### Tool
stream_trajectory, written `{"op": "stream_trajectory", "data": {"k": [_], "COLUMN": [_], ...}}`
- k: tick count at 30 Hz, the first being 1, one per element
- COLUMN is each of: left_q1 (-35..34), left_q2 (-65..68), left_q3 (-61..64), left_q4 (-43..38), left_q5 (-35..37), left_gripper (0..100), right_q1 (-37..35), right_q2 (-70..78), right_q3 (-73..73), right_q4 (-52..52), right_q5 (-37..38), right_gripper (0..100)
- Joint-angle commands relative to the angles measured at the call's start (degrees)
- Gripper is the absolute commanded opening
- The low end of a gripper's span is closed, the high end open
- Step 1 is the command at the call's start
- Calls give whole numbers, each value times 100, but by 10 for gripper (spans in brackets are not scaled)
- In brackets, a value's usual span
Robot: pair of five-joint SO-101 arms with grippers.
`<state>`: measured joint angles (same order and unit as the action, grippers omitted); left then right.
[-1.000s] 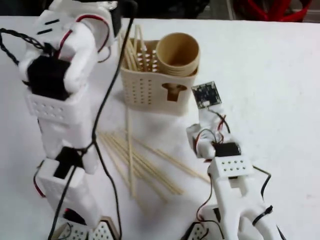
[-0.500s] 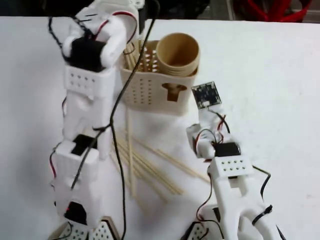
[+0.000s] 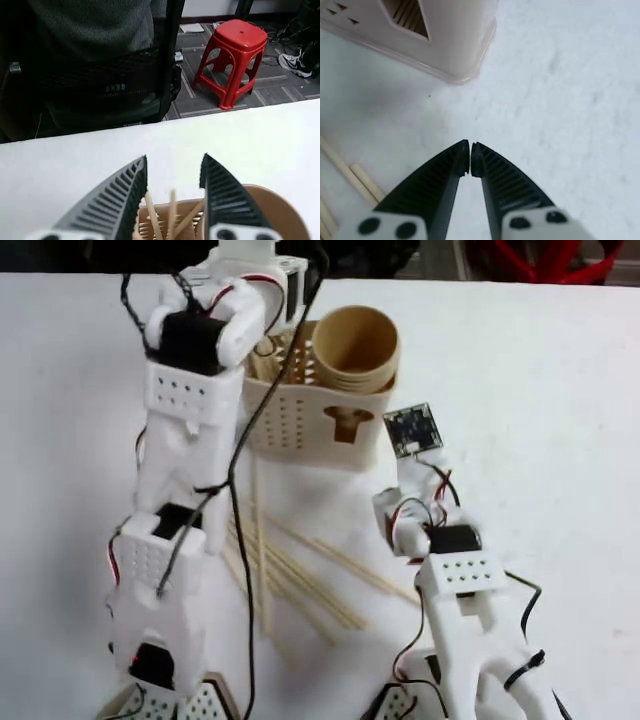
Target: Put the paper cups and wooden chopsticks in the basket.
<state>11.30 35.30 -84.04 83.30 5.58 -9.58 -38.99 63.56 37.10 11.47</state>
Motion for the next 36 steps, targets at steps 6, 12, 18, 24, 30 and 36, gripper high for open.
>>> {"op": "stream_trajectory", "data": {"k": [6,12,18,24,30,36], "left_q1": [-136,-1121,-2378,-3169,-3732,-3811], "left_q2": [-497,-1174,-1648,-2105,-2651,-3908], "left_q3": [-1134,-1134,-1116,-1116,-774,1468], "left_q4": [1143,1899,1916,1925,1943,1925], "left_q5": [35,35,-290,-448,-492,-1029], "left_gripper": [194,172,27,22,22,22], "right_q1": [48,57,57,48,-4,-541], "right_q2": [-224,-207,-224,-251,-787,-1314], "right_q3": [-35,-35,-35,-149,-791,-1327], "right_q4": [-101,-101,-92,48,1068,1868], "right_q5": [70,70,70,70,-141,-123], "right_gripper": [25,25,25,25,24,25]}}
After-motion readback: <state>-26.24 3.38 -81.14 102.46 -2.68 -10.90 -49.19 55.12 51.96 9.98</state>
